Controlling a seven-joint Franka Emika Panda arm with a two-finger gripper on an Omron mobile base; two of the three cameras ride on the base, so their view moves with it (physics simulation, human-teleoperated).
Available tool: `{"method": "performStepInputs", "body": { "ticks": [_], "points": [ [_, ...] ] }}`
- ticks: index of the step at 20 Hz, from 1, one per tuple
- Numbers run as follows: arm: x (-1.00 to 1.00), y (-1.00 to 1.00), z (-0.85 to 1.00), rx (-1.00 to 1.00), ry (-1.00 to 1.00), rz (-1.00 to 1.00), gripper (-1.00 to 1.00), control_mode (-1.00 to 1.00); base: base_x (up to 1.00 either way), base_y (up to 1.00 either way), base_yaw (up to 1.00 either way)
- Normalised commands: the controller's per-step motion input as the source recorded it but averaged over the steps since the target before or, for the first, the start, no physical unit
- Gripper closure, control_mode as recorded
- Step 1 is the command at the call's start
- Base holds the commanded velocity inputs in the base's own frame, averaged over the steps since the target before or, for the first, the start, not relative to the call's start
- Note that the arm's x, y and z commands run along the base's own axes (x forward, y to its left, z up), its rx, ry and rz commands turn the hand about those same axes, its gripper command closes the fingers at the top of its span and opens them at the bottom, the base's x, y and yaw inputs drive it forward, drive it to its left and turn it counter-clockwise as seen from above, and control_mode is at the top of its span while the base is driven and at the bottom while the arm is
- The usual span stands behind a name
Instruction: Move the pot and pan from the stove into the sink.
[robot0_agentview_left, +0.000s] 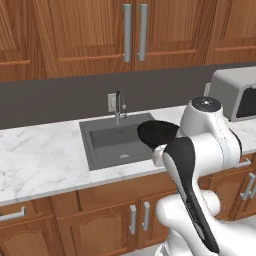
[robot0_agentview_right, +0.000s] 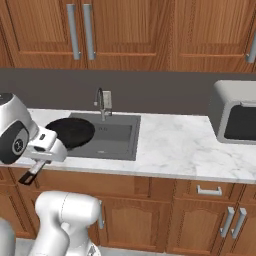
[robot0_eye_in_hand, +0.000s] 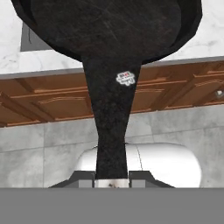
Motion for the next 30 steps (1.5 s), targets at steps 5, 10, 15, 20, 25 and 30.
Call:
{"method": "performStepInputs", "body": {
  "ticks": [5, 10, 15, 20, 25, 30],
  "points": [
    [0.86, 0.11, -0.09, 0.01, 0.12, -0.01, 1.00, -1.00, 0.00, 0.00, 0.00],
    [0.02, 0.00, 0.00, 0.00, 0.00, 0.00, 1.00, -1.00, 0.00, 0.00, 0.00],
    [0.01, 0.04, -0.33, -0.01, 0.00, 0.00, 1.00, -1.00, 0.00, 0.00, 0.00],
    [0.25, 0.11, -0.38, -0.07, 0.00, -0.02, 1.00, -1.00, 0.00, 0.00, 0.00],
    [0.55, 0.05, -0.09, -0.03, 0.00, -0.12, 1.00, -1.00, 0.00, 0.00, 0.00],
    [0.49, 0.08, 0.00, 0.00, -0.03, -0.23, 1.00, -1.00, 0.00, 0.00, 0.00]
  ]
}}
